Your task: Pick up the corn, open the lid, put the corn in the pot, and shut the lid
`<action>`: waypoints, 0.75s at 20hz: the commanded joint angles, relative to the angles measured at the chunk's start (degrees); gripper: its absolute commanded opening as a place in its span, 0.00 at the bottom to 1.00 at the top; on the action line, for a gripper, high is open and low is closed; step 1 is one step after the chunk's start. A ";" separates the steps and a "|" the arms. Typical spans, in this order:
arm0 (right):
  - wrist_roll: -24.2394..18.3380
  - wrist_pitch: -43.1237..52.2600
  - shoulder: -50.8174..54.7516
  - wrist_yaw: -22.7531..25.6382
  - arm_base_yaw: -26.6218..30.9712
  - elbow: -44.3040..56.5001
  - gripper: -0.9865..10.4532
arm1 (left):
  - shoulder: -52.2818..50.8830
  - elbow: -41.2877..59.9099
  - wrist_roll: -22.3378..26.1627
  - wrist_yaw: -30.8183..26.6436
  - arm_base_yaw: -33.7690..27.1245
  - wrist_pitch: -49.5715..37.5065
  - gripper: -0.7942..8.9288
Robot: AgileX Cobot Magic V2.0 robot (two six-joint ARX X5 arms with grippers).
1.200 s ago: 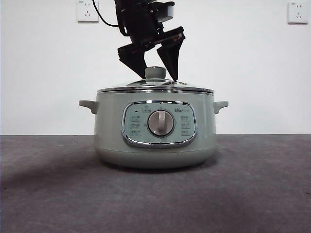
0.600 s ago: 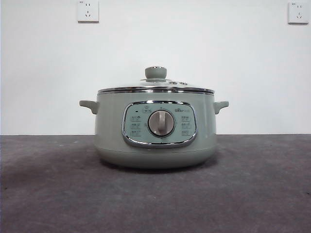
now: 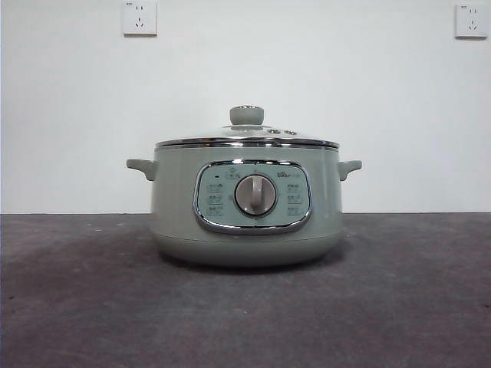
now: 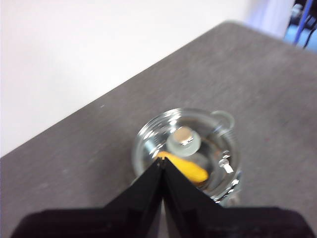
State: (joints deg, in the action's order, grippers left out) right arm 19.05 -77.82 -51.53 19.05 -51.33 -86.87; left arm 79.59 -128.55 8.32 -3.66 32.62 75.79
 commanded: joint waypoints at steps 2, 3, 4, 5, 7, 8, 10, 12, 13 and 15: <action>-0.13 -1.14 -0.07 0.07 -0.02 0.55 0.09 | -2.99 7.98 4.74 -0.46 -8.02 -0.17 0.08; -0.13 -1.14 -0.07 0.07 -0.02 0.55 0.09 | -4.66 12.98 4.76 0.66 -11.76 -0.20 0.08; -0.13 -1.14 -0.07 0.07 -0.02 0.55 0.09 | -6.32 17.75 4.79 2.56 -14.93 -0.31 0.08; -0.13 -1.14 -0.07 0.09 -0.02 0.55 0.09 | -8.83 24.63 4.76 5.09 -18.75 -2.36 0.08; -0.13 -1.14 -0.07 0.07 -0.02 0.55 0.09 | -14.97 39.47 4.17 9.92 -24.39 -12.83 0.08; -0.13 -1.14 -0.07 0.07 -0.02 0.55 0.09 | -18.43 46.88 3.54 11.85 -26.27 -19.61 0.08; -0.13 -1.14 -0.07 0.07 -0.02 0.55 0.09 | -26.47 63.73 2.29 14.62 -29.18 -35.95 0.08; -0.13 -1.14 -0.09 0.07 -0.02 0.55 0.09 | -35.34 80.96 1.70 14.58 -30.60 -51.84 0.08; -0.13 -1.14 -0.09 0.07 -0.02 0.55 0.09 | -39.63 88.56 1.09 14.58 -30.91 -57.96 0.08; -0.13 -1.14 -0.09 0.07 -0.02 0.55 0.09 | -48.00 101.66 -2.12 14.43 -31.50 -66.53 0.08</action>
State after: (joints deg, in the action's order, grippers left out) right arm 19.05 -77.82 -51.57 19.07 -51.33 -86.87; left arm 32.95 -30.72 8.25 10.68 1.32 11.14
